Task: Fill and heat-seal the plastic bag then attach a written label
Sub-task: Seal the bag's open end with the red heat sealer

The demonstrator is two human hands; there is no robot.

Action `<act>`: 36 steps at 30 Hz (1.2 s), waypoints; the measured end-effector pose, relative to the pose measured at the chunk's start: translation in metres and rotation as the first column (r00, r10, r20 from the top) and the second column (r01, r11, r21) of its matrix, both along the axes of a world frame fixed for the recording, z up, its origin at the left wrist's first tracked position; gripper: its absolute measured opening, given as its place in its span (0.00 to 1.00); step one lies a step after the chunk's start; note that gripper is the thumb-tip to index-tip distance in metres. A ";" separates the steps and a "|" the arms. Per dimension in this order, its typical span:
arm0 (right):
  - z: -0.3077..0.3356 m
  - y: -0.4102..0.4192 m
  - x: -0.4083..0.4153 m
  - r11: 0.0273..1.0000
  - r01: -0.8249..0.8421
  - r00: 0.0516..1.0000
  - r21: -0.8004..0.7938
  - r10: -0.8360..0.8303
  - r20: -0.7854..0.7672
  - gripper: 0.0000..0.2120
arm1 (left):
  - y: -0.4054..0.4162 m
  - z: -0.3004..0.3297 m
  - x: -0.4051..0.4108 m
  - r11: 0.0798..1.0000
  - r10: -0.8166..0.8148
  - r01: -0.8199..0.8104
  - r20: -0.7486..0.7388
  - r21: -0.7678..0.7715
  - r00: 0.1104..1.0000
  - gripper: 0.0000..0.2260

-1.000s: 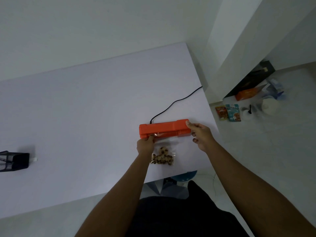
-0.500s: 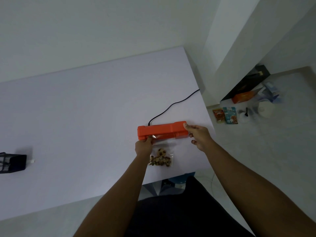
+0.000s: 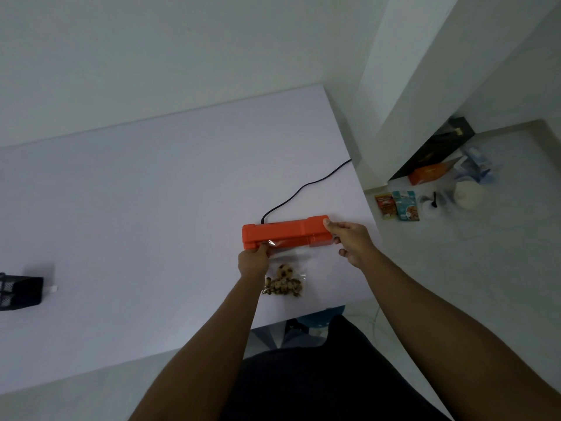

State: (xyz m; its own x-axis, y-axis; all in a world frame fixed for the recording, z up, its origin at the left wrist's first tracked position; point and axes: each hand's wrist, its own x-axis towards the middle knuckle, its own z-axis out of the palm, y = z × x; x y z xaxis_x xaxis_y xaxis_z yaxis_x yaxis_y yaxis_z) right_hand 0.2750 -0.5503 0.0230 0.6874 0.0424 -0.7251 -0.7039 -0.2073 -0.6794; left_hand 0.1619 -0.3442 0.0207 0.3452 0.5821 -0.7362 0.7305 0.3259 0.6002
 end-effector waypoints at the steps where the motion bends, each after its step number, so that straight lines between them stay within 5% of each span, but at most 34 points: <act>1: 0.000 0.000 0.001 1.000 -0.003 1.000 -0.001 0.003 0.001 0.20 | 0.000 0.000 0.000 1.000 0.000 0.000 0.004 0.000 1.000 0.09; 18: 0.008 0.004 0.005 0.998 -0.041 0.999 -0.043 0.042 0.029 0.18 | 0.001 -0.001 0.002 1.000 -0.007 0.007 -0.012 0.012 1.000 0.11; 27: 0.057 0.020 -0.007 0.998 -0.058 0.981 0.028 0.052 0.186 0.13 | 0.002 -0.003 0.004 1.000 -0.013 0.014 -0.015 0.019 1.000 0.15; 36: 0.138 0.065 -0.025 0.870 -0.450 0.851 0.200 0.350 0.391 0.10 | 0.000 0.003 0.004 1.000 -0.013 0.014 -0.042 0.011 0.999 0.11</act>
